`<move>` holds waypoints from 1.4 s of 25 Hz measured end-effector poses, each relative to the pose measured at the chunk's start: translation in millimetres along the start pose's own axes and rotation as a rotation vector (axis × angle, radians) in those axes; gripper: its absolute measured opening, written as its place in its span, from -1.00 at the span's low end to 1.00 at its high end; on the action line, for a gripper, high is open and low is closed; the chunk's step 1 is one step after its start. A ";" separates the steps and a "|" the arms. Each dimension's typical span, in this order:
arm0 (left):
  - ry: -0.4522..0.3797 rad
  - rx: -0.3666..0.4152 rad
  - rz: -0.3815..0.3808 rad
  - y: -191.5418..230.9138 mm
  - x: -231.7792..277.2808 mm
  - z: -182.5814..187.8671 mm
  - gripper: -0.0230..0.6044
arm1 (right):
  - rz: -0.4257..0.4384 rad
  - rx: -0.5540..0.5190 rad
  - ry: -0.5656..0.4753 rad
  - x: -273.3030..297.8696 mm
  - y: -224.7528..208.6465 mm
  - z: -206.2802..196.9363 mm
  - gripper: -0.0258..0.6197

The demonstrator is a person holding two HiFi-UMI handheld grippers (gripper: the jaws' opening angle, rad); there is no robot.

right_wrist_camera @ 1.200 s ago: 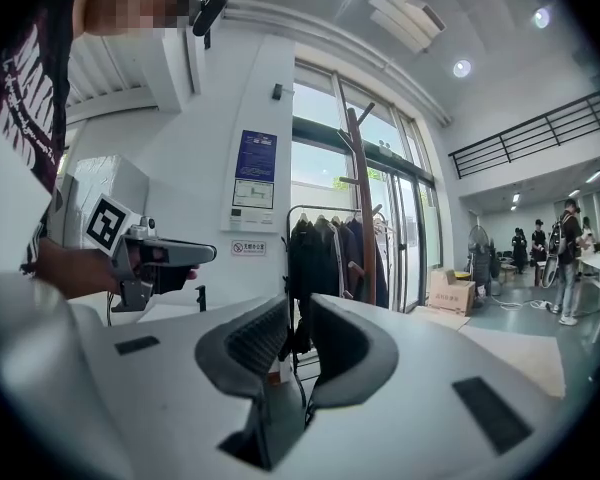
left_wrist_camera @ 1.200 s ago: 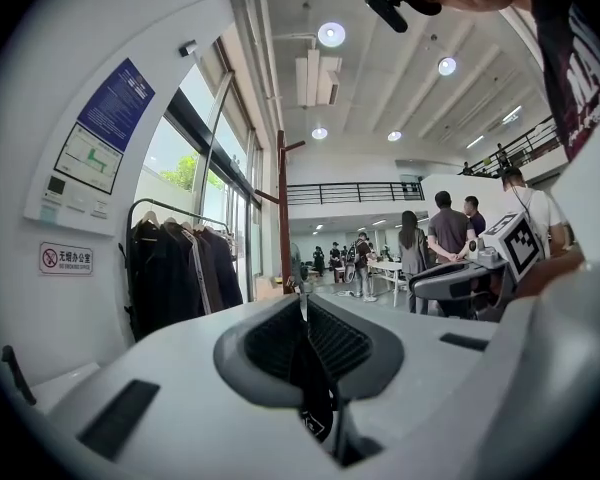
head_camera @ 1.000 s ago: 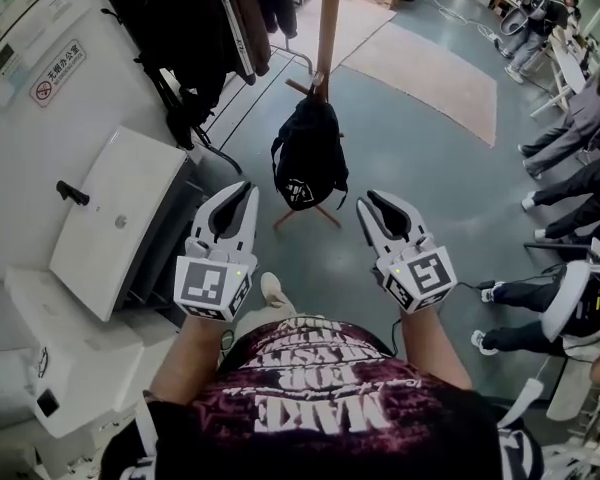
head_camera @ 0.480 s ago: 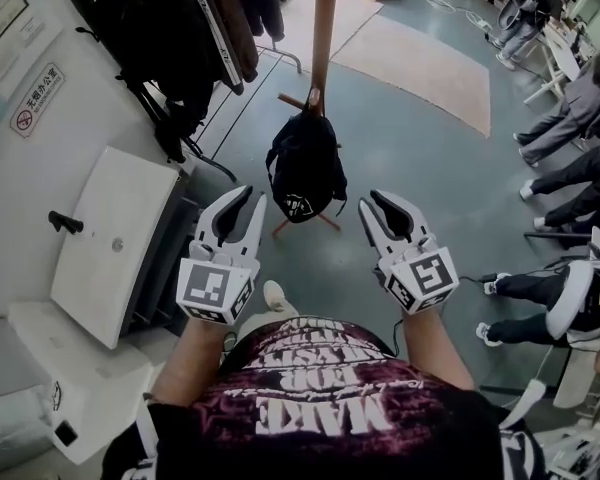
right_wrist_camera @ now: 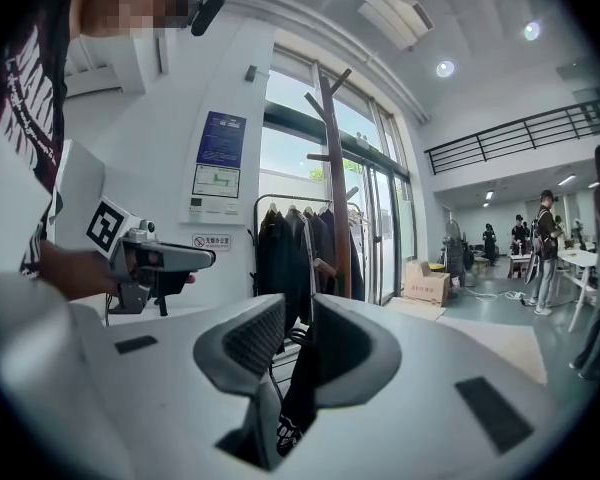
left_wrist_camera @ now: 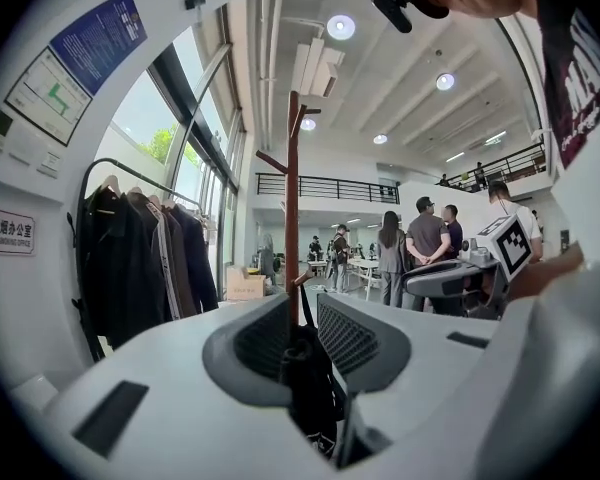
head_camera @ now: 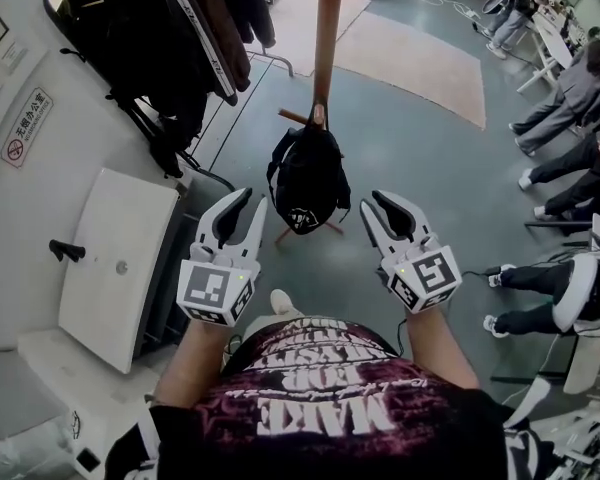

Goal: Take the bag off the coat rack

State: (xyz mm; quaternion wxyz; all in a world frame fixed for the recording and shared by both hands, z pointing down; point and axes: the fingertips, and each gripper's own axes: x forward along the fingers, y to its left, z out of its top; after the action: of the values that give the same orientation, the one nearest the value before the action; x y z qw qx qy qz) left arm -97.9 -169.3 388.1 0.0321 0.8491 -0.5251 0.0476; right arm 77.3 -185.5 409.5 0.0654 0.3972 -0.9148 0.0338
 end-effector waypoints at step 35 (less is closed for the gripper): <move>0.007 0.002 -0.150 36.8 28.6 -5.1 -0.65 | -0.112 0.004 0.012 46.1 10.2 10.1 -0.60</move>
State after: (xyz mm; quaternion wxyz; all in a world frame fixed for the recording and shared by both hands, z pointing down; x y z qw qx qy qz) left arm -118.4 -210.7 396.6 0.0363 0.8858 -0.4601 0.0485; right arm 37.8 -213.0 406.2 0.0717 0.4479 -0.8905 0.0344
